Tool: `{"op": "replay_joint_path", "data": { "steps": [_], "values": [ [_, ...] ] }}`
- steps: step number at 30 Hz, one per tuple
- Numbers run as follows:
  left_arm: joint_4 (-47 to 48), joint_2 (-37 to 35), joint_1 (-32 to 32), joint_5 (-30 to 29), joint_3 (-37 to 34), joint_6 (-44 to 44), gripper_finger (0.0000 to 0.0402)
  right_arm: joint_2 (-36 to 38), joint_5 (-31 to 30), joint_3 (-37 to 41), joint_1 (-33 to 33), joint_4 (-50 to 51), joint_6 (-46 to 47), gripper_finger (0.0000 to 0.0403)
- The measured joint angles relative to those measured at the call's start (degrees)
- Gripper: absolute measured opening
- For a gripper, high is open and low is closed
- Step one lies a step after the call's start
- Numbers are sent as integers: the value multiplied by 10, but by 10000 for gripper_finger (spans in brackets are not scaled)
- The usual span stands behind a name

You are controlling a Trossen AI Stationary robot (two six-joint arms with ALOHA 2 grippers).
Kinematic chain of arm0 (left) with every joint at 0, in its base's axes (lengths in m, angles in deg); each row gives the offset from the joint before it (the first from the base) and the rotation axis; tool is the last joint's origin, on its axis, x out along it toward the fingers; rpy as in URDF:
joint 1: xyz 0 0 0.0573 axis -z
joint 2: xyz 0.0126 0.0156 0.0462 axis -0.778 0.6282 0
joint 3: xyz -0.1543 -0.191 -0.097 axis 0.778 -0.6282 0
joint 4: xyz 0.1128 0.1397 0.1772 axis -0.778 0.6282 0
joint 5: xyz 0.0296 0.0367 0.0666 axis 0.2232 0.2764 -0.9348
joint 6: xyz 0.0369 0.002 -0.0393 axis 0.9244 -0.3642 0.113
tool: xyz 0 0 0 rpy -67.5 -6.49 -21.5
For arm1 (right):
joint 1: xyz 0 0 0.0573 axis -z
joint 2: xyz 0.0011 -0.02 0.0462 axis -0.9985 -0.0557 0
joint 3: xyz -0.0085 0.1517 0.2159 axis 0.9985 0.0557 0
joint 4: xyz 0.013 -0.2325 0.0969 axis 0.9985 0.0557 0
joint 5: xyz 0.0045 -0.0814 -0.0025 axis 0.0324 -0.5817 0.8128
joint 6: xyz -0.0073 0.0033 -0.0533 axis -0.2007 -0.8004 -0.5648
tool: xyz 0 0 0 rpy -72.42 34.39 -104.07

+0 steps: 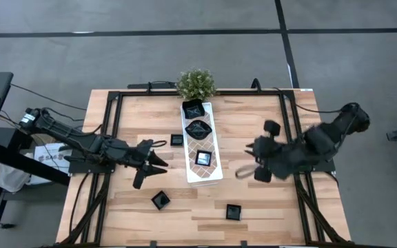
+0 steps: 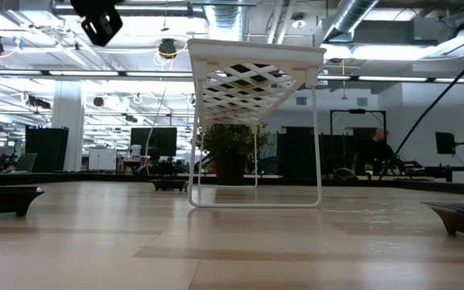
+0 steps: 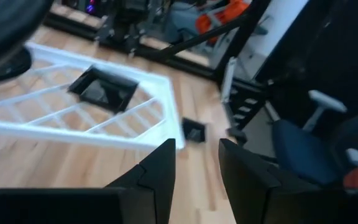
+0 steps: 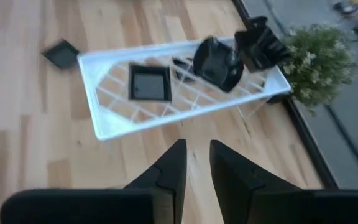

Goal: Pick & Place Mini shaped plates
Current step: Stack the bottom right square plate on the other square plate on the shelf

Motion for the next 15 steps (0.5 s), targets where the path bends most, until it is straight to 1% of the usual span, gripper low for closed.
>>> {"op": "replay_joint_path", "data": {
  "steps": [5,8,12,15],
  "values": [
    [-18,0,18,-33,0,-18,124,21,-44,100,-58,-8,89,65],
    [-28,0,25,-60,0,-36,124,44,-46,181,-89,-43,159,65],
    [-47,0,27,-89,0,-58,124,74,-48,297,-130,-164,229,65],
    [-75,0,27,-91,0,-60,124,90,-47,383,-163,-298,249,65]
  ]
}}
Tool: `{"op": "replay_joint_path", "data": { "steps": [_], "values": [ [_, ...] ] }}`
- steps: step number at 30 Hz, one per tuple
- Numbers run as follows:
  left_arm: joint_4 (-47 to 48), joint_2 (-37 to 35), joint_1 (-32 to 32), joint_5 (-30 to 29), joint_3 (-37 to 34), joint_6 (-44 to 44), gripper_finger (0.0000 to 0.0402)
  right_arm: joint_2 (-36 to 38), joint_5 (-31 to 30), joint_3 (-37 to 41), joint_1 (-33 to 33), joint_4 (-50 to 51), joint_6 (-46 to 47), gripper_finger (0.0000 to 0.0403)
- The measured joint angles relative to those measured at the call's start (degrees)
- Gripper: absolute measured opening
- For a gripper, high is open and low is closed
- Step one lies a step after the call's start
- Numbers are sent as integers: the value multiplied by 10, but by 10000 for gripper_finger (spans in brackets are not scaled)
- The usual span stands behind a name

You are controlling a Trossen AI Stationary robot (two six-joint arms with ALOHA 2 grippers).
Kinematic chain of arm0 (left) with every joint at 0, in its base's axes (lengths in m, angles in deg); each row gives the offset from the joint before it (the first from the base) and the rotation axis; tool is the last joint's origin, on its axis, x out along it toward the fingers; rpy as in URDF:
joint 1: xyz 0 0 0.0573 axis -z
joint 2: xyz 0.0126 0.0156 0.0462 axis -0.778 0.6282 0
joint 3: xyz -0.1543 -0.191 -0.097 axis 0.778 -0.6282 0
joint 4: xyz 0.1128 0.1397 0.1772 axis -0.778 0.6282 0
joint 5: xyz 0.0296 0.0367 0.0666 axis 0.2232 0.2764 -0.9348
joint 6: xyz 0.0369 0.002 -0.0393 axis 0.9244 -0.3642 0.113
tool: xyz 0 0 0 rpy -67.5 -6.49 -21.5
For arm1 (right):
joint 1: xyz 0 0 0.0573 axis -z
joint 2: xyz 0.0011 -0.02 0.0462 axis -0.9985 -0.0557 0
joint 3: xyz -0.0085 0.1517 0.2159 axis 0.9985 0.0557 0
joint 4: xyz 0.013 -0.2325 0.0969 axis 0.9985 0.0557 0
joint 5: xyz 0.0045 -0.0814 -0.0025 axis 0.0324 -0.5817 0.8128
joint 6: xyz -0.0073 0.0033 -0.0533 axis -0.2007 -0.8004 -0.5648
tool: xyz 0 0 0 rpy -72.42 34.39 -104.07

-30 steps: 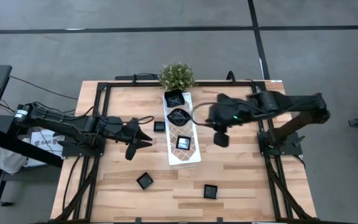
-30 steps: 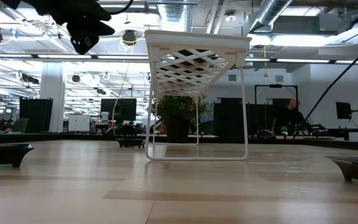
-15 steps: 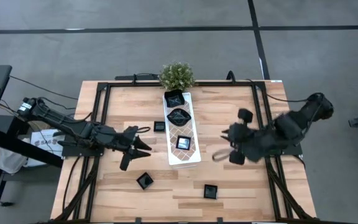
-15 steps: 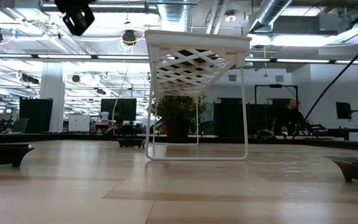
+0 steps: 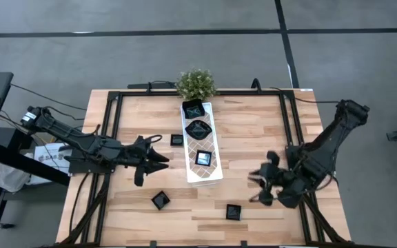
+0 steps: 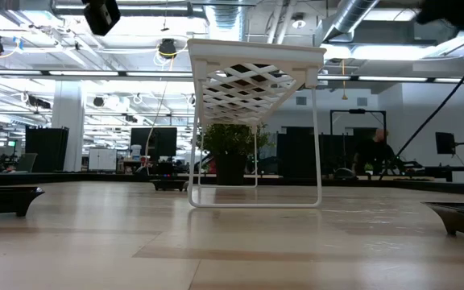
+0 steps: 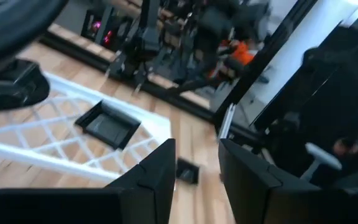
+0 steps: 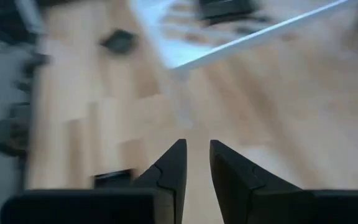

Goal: Pick & Place Mini shaped plates
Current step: Stack the bottom right square plate on the other square plate on the shelf

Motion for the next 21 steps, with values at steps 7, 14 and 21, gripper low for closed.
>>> {"op": "replay_joint_path", "data": {
  "steps": [7,14,21],
  "values": [
    [-49,0,0,-8,0,-22,124,8,15,174,-66,-276,0,65],
    [-52,0,0,-11,0,-50,124,6,81,239,-61,-360,3,65],
    [-53,0,2,-11,0,-49,124,7,155,239,10,-394,-7,65]
  ]
}}
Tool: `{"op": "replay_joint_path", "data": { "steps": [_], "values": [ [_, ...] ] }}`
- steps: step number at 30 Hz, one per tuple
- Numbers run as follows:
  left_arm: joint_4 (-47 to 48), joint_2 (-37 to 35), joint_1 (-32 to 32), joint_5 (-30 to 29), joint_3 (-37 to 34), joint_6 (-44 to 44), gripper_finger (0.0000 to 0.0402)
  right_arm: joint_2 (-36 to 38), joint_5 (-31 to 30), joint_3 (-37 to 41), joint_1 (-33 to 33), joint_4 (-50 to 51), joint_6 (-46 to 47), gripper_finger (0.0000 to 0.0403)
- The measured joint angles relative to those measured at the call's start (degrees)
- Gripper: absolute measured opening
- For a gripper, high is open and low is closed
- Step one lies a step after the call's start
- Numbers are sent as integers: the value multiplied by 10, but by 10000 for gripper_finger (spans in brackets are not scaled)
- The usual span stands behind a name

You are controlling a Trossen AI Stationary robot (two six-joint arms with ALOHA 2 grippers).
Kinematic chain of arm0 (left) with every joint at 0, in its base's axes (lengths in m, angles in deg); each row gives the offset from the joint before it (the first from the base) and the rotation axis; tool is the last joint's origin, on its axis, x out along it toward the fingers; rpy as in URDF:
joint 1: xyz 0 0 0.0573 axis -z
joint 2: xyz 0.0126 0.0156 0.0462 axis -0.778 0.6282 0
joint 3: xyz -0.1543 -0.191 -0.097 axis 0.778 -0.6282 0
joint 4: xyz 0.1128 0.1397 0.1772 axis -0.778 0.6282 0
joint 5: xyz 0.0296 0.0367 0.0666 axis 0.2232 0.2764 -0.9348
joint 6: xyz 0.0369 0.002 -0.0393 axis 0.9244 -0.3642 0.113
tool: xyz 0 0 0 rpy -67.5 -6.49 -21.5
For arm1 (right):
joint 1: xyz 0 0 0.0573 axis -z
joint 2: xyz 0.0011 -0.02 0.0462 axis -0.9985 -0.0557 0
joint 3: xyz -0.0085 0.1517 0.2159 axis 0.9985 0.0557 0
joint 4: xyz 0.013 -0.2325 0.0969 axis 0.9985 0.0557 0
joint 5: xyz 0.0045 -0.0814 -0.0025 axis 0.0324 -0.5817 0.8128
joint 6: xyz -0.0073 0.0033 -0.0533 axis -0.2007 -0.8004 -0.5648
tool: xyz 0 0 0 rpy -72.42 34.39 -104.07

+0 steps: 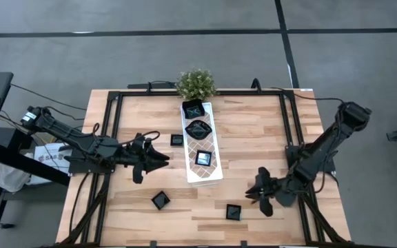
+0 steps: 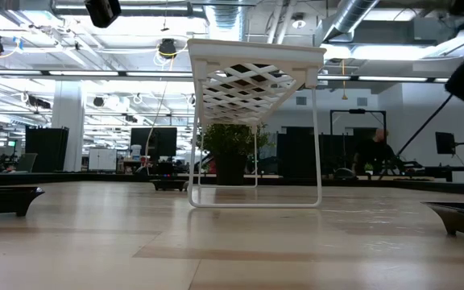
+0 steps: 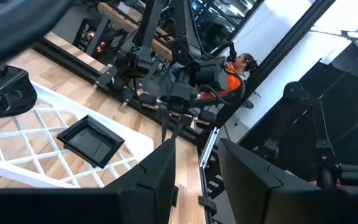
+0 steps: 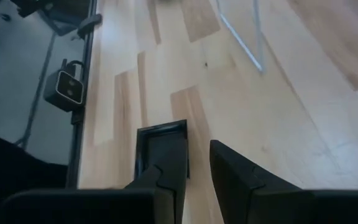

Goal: Pick & Place Mini shaped plates
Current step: Stack the bottom right square plate on the other square plate on the shelf

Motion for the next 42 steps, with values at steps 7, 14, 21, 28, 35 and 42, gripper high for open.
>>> {"op": "replay_joint_path", "data": {
  "steps": [7,14,21,28,35,42],
  "values": [
    [0,0,2,8,0,38,124,0,128,0,95,-24,-37,68],
    [2,0,1,11,0,56,124,-39,191,0,142,-81,-103,94],
    [2,0,1,11,0,56,124,-121,235,0,157,-154,-119,134],
    [2,0,1,11,0,56,124,-175,270,-1,159,-209,-119,150],
    [2,0,2,11,0,56,124,-231,308,-1,159,-220,-84,140],
    [2,0,2,11,0,54,124,-264,345,-1,159,-276,-77,132]
  ]
}}
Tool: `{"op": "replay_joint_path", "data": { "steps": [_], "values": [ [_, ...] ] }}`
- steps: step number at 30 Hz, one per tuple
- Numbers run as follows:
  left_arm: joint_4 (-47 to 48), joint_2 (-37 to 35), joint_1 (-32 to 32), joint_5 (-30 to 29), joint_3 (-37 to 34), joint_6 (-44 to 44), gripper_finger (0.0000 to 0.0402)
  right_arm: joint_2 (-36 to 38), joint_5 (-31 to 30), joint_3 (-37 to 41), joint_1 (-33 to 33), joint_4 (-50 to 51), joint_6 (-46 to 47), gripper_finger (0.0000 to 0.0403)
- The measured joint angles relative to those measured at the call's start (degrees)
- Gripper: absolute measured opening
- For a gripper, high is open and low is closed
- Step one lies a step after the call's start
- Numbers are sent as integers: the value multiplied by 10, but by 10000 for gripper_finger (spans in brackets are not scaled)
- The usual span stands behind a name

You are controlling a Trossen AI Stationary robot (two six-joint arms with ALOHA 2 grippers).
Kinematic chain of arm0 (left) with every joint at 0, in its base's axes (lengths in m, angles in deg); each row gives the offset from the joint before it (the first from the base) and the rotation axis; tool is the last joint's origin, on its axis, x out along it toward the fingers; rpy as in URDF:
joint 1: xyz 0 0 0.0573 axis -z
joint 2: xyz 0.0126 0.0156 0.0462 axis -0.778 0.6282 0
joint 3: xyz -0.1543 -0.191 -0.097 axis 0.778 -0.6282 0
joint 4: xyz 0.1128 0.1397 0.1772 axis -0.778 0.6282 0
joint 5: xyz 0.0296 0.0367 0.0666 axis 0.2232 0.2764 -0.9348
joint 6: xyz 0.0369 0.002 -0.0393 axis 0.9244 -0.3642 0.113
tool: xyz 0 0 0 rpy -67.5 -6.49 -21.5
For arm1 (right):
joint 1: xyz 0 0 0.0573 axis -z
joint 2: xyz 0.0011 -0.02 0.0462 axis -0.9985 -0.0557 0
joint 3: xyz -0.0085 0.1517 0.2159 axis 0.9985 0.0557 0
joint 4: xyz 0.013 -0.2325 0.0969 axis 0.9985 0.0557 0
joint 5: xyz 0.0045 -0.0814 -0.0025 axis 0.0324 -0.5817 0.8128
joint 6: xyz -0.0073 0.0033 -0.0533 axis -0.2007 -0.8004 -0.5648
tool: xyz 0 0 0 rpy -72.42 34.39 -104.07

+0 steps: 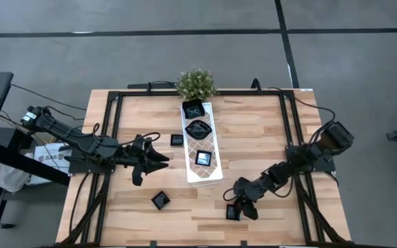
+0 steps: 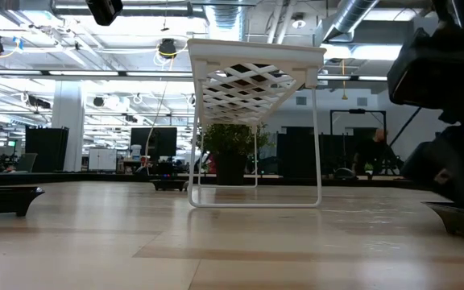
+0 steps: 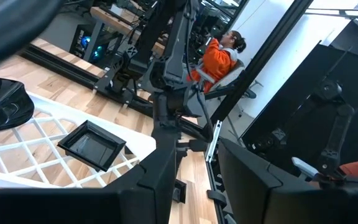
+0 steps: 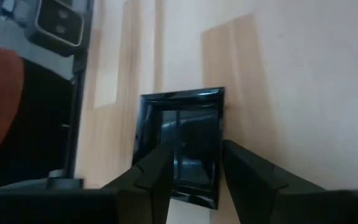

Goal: Pick & Place Mini shaped plates
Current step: Stack the bottom right square plate on the other square plate on the shelf

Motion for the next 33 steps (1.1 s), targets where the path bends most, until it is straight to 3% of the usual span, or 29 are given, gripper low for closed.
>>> {"op": "replay_joint_path", "data": {
  "steps": [14,33],
  "values": [
    [0,0,0,0,0,0,124,-7,25,-4,5,-6,0,118],
    [2,0,0,0,0,0,124,-6,25,-4,5,-6,0,15]
  ]
}}
